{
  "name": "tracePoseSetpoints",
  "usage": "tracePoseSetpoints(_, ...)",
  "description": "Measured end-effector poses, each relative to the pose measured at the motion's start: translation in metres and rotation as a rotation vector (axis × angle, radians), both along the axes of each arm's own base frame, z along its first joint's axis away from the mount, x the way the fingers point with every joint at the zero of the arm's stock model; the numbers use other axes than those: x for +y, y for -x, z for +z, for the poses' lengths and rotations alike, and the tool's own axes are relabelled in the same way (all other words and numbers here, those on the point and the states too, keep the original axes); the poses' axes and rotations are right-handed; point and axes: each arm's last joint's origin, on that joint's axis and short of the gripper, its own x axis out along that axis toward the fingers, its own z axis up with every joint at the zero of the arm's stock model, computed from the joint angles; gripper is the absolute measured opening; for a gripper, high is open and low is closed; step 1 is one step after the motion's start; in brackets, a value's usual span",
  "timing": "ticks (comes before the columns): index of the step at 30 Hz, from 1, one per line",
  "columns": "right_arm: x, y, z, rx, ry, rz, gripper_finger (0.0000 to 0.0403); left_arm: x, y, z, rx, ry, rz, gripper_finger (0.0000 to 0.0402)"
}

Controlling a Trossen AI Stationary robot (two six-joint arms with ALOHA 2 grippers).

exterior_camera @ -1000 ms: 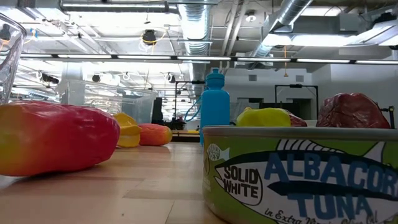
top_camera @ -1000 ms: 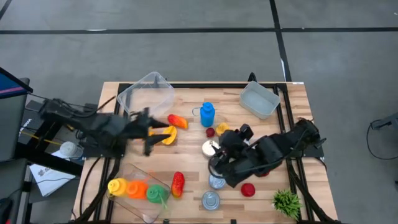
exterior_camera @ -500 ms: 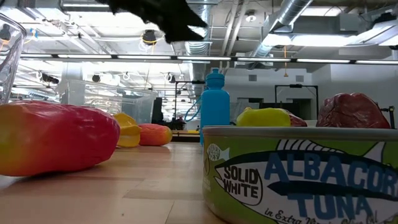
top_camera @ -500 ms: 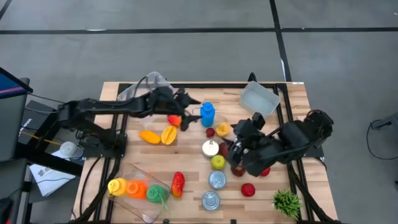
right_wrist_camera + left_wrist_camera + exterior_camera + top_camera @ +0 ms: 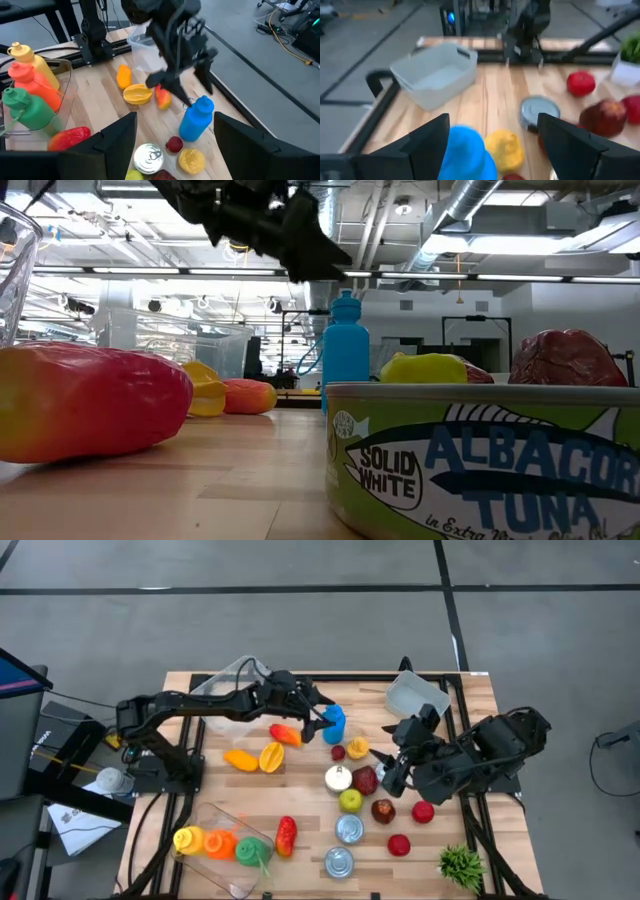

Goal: Pick & Place Food Item
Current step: Put the blue water bottle into the transparent bin

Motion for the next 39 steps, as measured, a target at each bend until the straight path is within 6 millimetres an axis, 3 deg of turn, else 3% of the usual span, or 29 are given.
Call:
tracePoseSetpoints(5, 0.000, 0.001, 0.001, 0.006, 0.009, 0.010, 0.0255, 0.006, -0.009, -0.012, -0.009, -0.030, 0.033, 0.0289)
tracePoseSetpoints(16, 0.001, 0.002, 0.001, 0.018, 0.021, 0.031, 0.0255, 0.013, -0.003, -0.003, -0.037, -0.037, 0.068, 0.0289)
tracePoseSetpoints(26, 0.001, 0.002, 0.000, 0.024, 0.028, 0.037, 0.0255, 0.015, -0.006, -0.015, 0.002, -0.017, 0.048, 0.0287)
tracePoseSetpoints(39, 0.001, 0.002, 0.000, 0.031, 0.039, 0.046, 0.0255, 0.018, -0.007, -0.015, -0.017, -0.023, 0.030, 0.0211)
